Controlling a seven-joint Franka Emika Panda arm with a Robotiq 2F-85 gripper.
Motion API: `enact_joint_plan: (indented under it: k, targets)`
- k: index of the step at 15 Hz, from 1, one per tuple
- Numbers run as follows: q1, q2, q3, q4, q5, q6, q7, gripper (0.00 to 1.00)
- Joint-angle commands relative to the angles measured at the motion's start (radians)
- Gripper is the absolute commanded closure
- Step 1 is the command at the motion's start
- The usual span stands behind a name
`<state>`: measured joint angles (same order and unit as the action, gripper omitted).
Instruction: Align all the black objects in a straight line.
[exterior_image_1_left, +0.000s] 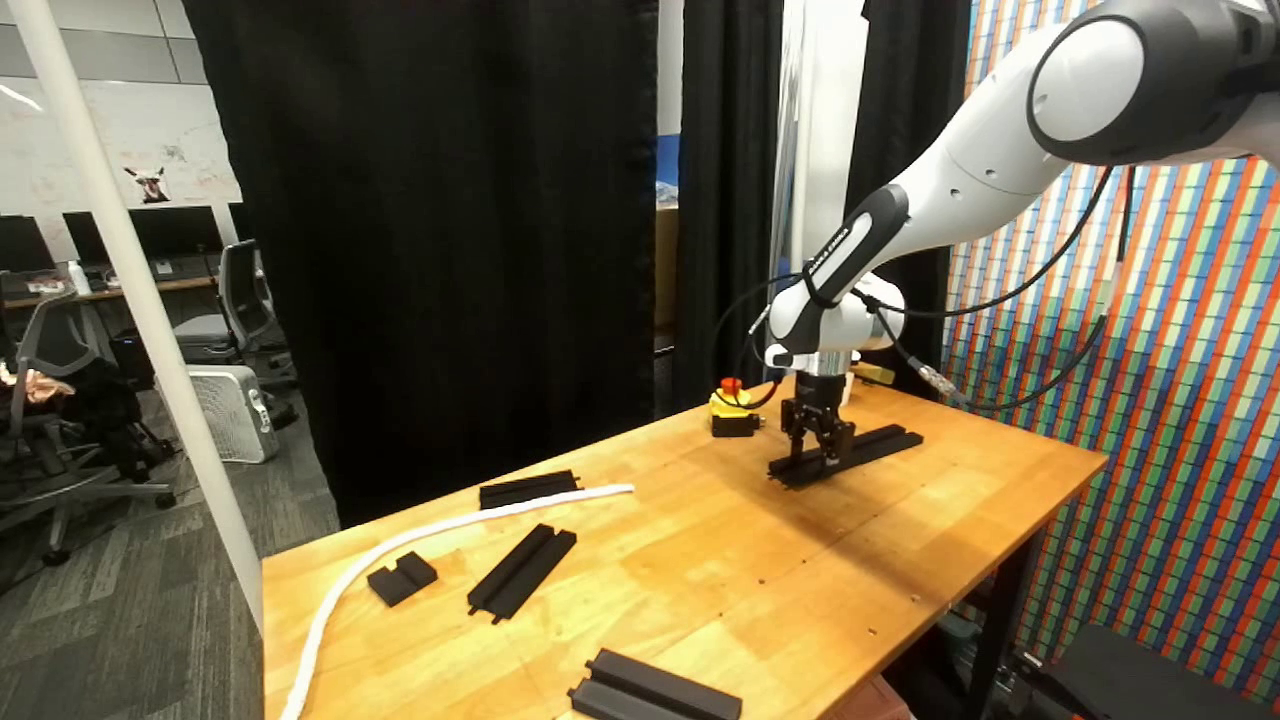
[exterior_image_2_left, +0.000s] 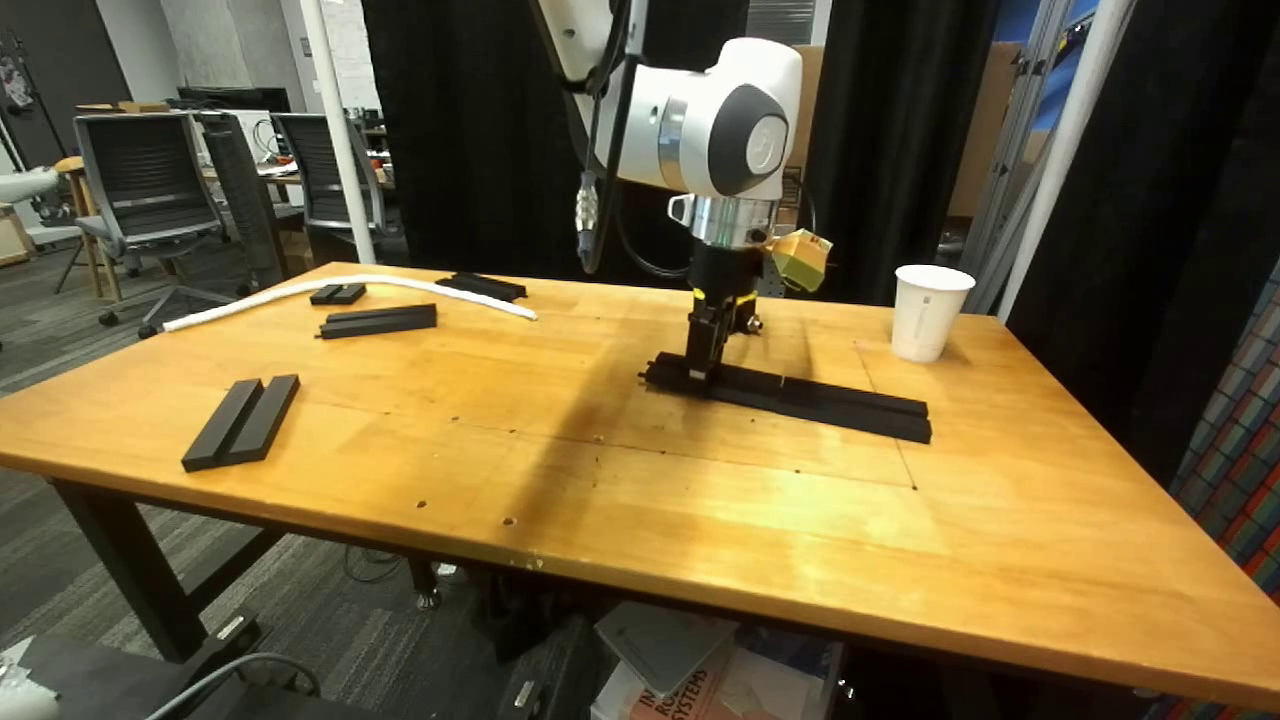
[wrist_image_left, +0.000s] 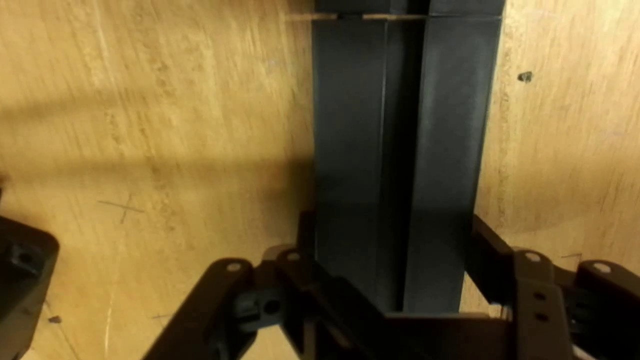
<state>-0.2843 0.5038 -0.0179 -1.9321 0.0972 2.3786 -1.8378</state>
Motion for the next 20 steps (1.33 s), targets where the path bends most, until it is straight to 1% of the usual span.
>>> enact_joint_plan:
  k: [1, 20]
  targets:
    - [-0.029, 0.019, 0.019, 0.043, 0.024, -0.032, -0.029, 0.54]
    - [-0.045, 0.021, 0.017, 0.031, 0.037, -0.029, -0.022, 0.54]
